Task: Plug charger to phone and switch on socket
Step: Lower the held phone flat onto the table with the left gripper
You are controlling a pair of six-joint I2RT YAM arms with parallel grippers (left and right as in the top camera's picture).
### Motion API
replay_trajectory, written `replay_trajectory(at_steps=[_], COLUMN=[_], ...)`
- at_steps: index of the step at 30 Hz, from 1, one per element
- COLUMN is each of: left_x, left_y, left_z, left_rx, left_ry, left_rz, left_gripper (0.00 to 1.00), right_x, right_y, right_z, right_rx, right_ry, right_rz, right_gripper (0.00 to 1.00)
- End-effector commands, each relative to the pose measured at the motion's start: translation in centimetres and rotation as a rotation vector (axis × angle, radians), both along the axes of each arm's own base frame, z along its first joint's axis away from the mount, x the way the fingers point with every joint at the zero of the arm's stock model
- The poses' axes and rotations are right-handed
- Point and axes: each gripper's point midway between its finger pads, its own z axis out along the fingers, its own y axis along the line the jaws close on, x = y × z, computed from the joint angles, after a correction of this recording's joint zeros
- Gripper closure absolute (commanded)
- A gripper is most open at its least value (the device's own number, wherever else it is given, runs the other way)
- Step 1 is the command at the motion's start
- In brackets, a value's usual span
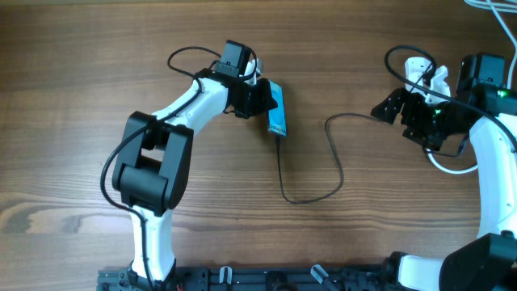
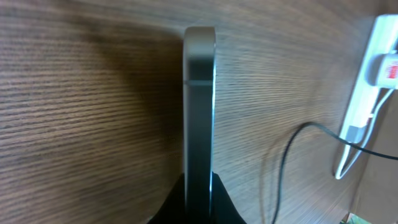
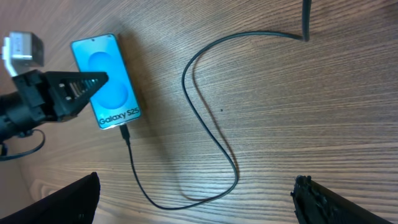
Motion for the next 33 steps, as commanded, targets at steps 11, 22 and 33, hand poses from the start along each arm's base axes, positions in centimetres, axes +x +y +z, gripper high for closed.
replay_trajectory(at_steps=[11,22,33], left_x=[0.1,0.1,0.1], left_y=[-0.4,0.8,2.0], left_z=[0.3,-0.6,-1.4], left_rx=[-0.016,0.058,0.130], left_ry=[-0.019,-0.006,-0.003], left_rz=[-0.026,0.004,0.028], left_gripper=[0.87,0.76,0.69], right_x=[0.1,0.1,0.0], right_y=[0.5,0.5,0.6], right_z=[0.0,0.0,0.0], right_rx=[0.022,0.022,0.022], right_ry=[-0.002,-0.002,0.002], right_rz=[0.019,0.020,0.021], right_gripper=[0.00,0.00,0.00])
